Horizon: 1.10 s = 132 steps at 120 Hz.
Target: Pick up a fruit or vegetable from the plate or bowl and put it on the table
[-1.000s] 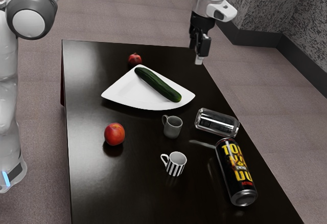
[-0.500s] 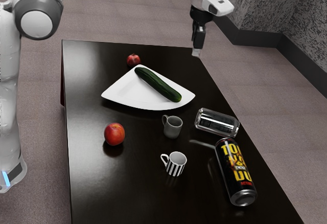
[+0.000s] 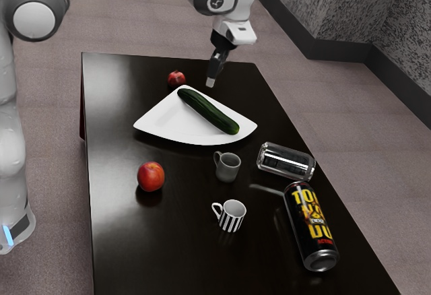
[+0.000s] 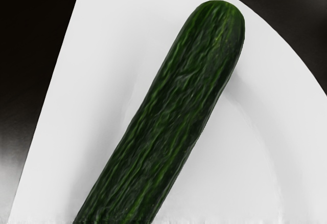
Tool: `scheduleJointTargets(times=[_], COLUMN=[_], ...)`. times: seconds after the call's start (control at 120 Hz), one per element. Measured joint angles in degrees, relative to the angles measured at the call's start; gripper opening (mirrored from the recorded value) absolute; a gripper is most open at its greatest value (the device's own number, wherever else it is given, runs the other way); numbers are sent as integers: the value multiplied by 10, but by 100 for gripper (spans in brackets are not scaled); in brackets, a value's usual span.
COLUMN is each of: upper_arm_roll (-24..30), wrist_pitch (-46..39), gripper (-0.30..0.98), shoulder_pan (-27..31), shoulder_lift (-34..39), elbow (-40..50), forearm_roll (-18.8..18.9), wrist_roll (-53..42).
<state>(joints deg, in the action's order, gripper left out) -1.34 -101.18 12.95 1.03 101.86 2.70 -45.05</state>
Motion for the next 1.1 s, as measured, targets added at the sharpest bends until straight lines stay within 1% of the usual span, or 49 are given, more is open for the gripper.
scheduleJointTargets(times=[0.15,0.258,0.317,0.4,0.467,0.533,0.783,1.1], upper_arm_roll=[0,7,15,19,17,12,9,4], wrist_pitch=[-65,-101,-114,-127,-135,-140,-154,-172], gripper=[69,69,69,69,69,69,69,69], shoulder_pan=[34,35,20,-23,-58,-74,-28,-50], shoulder_lift=[5,11,15,18,22,24,21,13], elbow=[69,92,94,100,109,112,115,125], forearm_roll=[1,0,1,1,1,1,1,0], wrist_roll=[-63,-101,-119,-143,-160,-176,-221,-257])
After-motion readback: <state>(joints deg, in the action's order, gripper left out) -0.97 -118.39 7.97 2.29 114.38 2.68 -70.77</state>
